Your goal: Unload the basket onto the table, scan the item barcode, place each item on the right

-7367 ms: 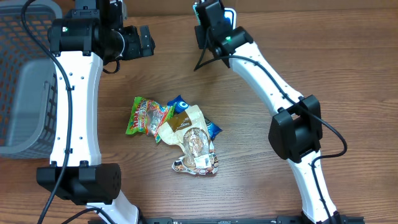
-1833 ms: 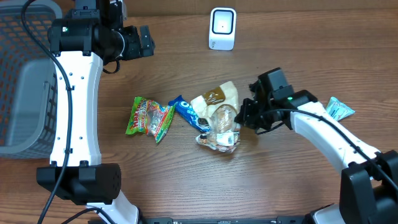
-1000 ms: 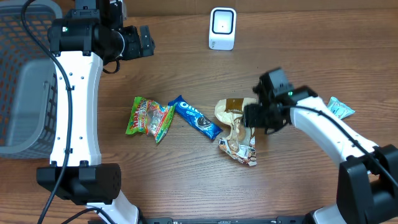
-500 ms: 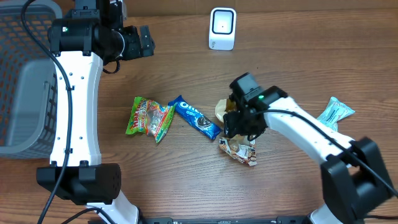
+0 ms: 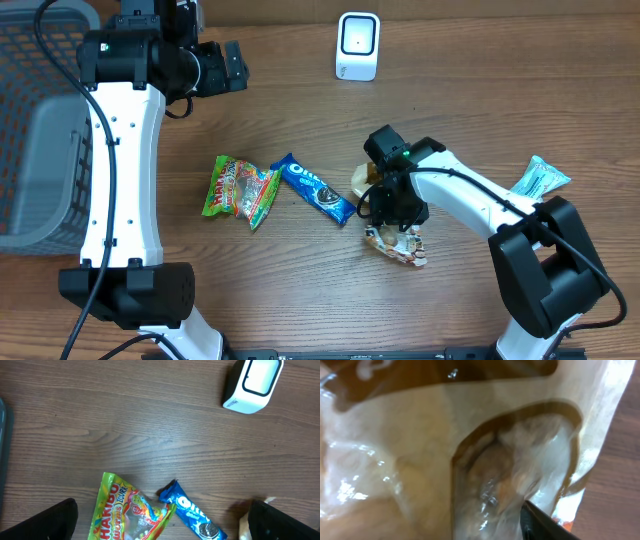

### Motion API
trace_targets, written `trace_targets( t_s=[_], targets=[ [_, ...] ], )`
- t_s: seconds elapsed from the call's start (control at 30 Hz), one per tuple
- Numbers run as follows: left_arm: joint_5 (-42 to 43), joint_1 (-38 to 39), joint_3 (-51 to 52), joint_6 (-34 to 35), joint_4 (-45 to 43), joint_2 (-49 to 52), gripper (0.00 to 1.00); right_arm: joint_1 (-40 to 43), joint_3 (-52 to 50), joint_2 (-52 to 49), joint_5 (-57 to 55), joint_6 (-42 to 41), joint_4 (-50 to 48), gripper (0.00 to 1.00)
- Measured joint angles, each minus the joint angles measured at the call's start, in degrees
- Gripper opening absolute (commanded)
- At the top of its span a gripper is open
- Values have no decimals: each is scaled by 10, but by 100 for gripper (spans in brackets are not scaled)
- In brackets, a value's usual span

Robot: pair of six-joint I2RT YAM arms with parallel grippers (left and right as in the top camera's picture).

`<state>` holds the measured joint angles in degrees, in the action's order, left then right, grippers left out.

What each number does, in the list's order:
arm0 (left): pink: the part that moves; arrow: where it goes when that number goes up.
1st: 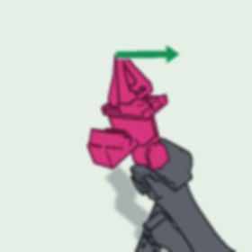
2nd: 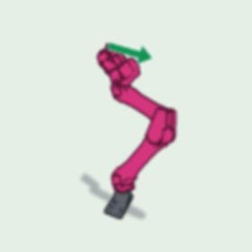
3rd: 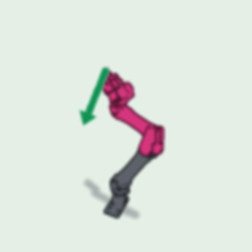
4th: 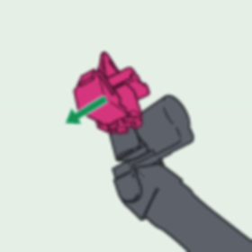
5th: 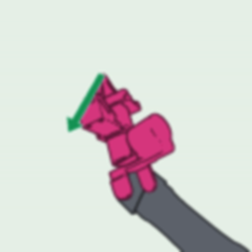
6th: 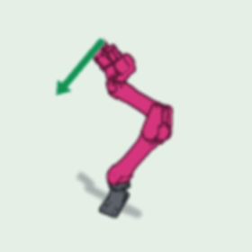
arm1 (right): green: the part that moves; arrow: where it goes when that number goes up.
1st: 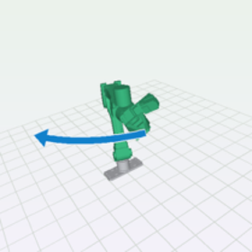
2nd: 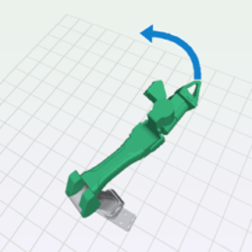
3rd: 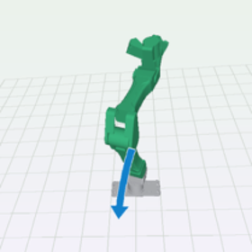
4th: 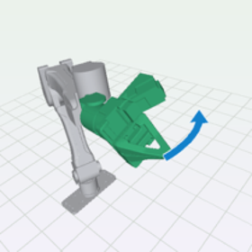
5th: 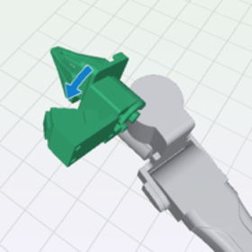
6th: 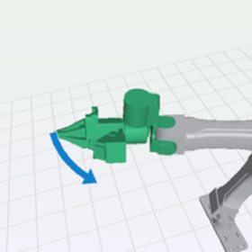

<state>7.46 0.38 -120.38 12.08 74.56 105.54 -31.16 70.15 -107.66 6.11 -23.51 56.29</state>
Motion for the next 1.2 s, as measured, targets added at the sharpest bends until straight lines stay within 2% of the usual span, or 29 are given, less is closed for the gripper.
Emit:
trace_targets(
  t_s=[0.07,0.2,0.27,0.4,0.53,0.7,0.8,0.93,1.07,1.2],
  targets=[
    [0,0,0,0,0,0,100,4,18,0,-8,-54,37,43],
    [0,0,0,0,0,0,100,16,38,0,-16,-128,44,57],
    [0,0,0,0,0,0,100,25,44,0,-19,-159,50,60],
    [0,0,0,0,0,0,100,43,96,-2,-19,-168,123,62],
    [0,0,0,0,0,0,100,54,182,-4,-48,-83,183,68],
    [0,0,0,0,0,0,100,54,221,-4,-72,85,182,75],
    [0,0,0,0,0,0,100,54,221,-4,-79,151,168,78],
    [0,0,0,0,0,0,100,53,221,-4,-82,254,107,89],
    [0,0,0,0,0,0,100,52,220,-4,-76,366,28,87],
    [0,0,0,0,0,0,100,53,217,-7,-48,464,6,81]
  ],
)
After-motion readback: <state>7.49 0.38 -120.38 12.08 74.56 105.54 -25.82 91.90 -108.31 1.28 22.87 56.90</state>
